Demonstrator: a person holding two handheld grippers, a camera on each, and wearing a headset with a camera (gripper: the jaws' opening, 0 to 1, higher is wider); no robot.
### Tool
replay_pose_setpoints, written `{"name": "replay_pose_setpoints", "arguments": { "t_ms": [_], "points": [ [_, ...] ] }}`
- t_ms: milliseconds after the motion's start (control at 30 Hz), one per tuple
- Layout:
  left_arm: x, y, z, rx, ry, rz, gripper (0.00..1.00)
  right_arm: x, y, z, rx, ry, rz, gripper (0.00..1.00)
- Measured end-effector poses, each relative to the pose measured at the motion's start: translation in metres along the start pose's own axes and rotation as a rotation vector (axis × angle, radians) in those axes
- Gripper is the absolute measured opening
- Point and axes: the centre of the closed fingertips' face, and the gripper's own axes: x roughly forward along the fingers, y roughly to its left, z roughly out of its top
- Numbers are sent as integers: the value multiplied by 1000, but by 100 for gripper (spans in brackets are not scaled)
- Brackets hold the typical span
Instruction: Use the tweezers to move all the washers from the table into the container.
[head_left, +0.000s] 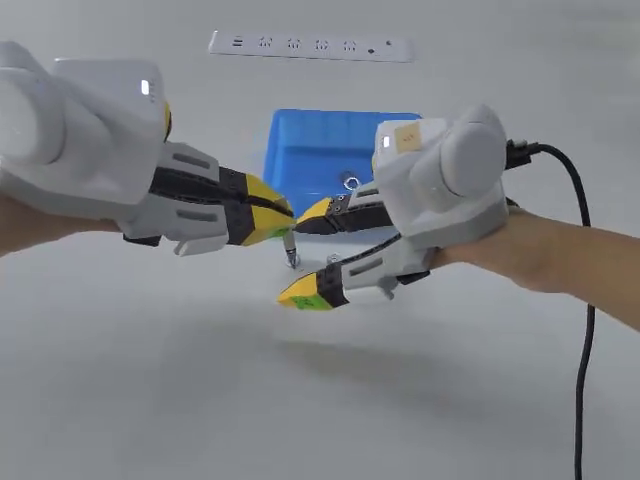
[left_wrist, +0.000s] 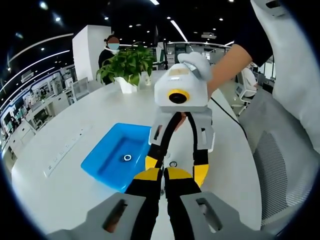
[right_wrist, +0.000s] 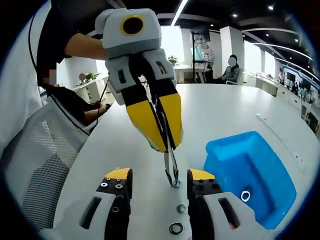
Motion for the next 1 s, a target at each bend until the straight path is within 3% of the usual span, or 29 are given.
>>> {"name": "replay_pose_setpoints", "arguments": {
  "t_ms": [133,333,400,567,833,900,1000],
  "points": [
    [0,1,0,-3,0,-2,6,4,-4,-3,-49,35,7,31],
    [1,2,0,-12,-2,1,6,8,-3,3,-83,38,21,22],
    [2,2,0,-9,-2,-2,6,9,-6,-1,-130,71,17,19],
    [3,-3,0,-7,-4,-19,6,8,-9,-2,-142,82,12,12],
    [3,0,0,-8,2,-7,6,9,-11,-2,-161,87,12,10],
    [1,-2,-2,-103,-2,-21,7,9,-10,-2,-159,86,15,10],
    [0,-1,-3,-59,2,-9,7,9,-11,-2,-153,83,7,10]
  ]
}}
